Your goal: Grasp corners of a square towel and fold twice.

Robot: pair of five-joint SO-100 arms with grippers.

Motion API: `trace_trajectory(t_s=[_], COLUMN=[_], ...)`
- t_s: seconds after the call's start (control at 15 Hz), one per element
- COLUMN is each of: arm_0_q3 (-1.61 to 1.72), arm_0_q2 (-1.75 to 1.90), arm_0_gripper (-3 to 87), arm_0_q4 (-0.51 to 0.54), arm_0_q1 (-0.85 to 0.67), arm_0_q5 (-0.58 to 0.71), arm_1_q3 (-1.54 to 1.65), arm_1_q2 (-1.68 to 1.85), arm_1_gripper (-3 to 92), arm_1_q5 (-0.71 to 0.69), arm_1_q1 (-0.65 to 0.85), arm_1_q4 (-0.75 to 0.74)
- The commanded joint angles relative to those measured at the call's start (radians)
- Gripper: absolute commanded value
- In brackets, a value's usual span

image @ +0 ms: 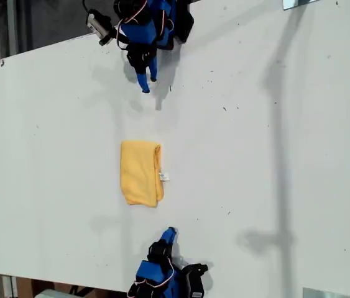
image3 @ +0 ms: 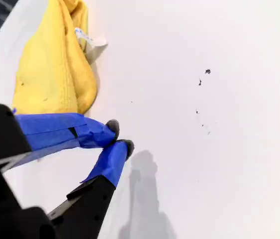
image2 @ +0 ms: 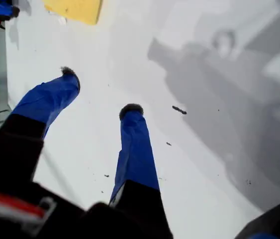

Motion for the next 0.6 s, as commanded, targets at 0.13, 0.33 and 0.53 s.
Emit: trace_trajectory(t_s=[0.13,0.33,0.53], arm_0_q3=[0.006,0.006,0.006], arm_0_q2=[0.003,0.003,0.003], arm_0_gripper=[0.0,-0.1,-0.1], arm_0_q4=[-0.02,-0.017,-0.017], arm_0_q1=[0.014,0.012,0.012], arm_0_q5=[0.465,0.448,0.448], arm_1_q3=[-0.031,-0.031,-0.031], arm_1_q2=[-0.009,-0.009,-0.009], arm_1_gripper=[22.3,22.3,22.3], arm_1_q5=[-0.017,-0.017,-0.017], arm_1_q1=[0.008,0.006,0.006], arm_1_q4=[0.015,0.015,0.015])
